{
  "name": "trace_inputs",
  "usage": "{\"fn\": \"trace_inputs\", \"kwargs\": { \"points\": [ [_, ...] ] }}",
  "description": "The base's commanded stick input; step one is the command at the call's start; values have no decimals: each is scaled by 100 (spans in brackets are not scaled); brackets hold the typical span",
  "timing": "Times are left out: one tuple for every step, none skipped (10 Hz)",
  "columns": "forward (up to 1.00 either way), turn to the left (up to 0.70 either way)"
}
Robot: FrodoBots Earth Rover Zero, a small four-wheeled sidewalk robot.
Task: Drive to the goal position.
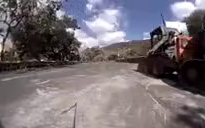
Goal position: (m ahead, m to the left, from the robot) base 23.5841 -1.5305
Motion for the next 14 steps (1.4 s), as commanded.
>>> {"fn": "trace_inputs", "kwargs": {
  "points": [
    [70,0],
    [70,0],
    [70,0],
    [70,0],
    [70,0],
    [70,0],
    [70,0],
    [70,0],
    [70,0],
    [70,0],
    [70,0],
    [70,0],
    [70,0],
    [70,0]
  ]
}}
